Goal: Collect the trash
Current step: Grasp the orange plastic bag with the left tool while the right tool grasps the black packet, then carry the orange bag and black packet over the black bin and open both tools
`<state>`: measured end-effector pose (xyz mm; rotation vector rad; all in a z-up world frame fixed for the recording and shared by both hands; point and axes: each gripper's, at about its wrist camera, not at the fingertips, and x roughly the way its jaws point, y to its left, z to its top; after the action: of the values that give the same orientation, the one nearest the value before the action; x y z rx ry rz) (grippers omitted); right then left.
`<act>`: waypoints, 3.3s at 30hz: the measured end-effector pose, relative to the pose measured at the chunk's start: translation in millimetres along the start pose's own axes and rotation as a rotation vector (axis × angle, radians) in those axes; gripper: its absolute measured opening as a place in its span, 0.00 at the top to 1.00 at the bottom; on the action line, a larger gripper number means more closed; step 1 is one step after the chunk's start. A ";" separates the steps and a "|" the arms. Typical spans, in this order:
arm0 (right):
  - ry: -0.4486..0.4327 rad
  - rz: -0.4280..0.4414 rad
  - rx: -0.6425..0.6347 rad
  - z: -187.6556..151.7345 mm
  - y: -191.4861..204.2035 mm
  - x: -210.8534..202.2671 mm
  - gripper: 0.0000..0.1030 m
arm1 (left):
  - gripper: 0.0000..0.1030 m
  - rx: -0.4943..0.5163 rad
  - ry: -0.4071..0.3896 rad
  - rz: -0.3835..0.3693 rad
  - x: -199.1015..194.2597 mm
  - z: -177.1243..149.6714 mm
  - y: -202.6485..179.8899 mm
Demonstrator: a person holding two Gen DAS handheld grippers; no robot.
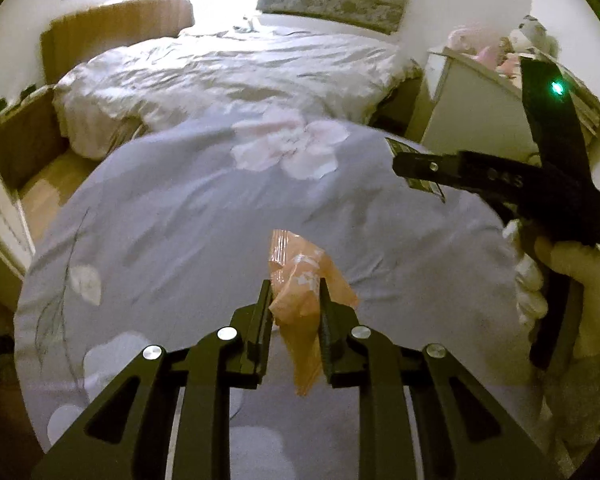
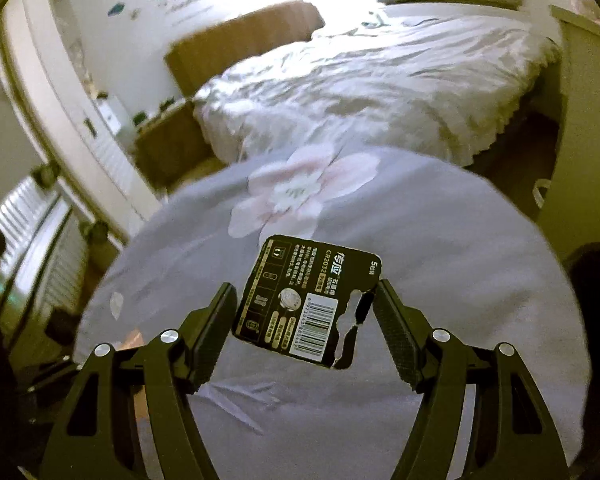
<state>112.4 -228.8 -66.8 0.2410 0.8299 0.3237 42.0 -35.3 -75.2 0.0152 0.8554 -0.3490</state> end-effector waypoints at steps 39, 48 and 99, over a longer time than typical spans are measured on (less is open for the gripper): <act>-0.258 -0.238 0.437 -54.5 -245.1 -178.5 0.32 | 0.80 0.330 -0.097 -0.350 82.6 103.3 -257.1; -0.233 -0.247 0.505 -64.8 -275.0 -169.6 0.32 | 0.80 0.368 -0.054 -0.371 110.7 99.4 -283.5; -0.181 -0.219 0.530 -60.2 -260.9 -145.3 0.23 | 0.08 0.358 -0.192 -0.291 87.1 102.2 -249.1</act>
<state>24.1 -519.0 -94.1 0.6587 0.7427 -0.1298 93.2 -311.5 -41.1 0.1878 0.5955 -0.7621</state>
